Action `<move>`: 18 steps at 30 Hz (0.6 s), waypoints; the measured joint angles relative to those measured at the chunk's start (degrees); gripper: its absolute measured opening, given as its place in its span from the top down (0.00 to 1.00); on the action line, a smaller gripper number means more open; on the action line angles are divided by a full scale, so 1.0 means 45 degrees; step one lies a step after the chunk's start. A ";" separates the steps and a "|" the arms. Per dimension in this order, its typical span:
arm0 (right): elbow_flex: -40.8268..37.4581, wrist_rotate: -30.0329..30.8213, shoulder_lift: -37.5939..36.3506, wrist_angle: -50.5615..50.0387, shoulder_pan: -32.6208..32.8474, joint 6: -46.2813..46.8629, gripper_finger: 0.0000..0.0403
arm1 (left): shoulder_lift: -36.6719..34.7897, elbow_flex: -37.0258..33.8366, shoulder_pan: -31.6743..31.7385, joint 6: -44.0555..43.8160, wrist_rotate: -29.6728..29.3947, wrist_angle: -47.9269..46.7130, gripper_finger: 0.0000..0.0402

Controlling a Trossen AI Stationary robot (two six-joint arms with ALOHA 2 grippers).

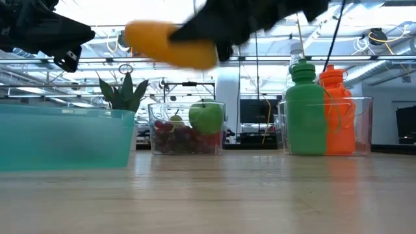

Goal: Pick & Place Food Item
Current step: Put the mango into the left transparent bin

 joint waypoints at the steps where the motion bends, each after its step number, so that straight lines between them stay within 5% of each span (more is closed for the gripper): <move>1: 0.0000 -0.0003 -0.0458 0.0006 -0.0171 -0.0223 0.44 | -0.0005 0.0000 0.0001 0.0000 0.0000 0.0000 0.88; 10: 0.0018 0.0737 -0.3526 -0.0819 -0.2959 -0.1582 0.44 | 0.0000 0.0000 0.0004 0.0000 -0.0010 0.0000 0.88; 18: 0.0000 0.0675 -0.2842 -0.1862 -0.5807 -0.1528 0.44 | 0.0000 0.0000 0.0000 0.0001 -0.0015 0.0005 0.88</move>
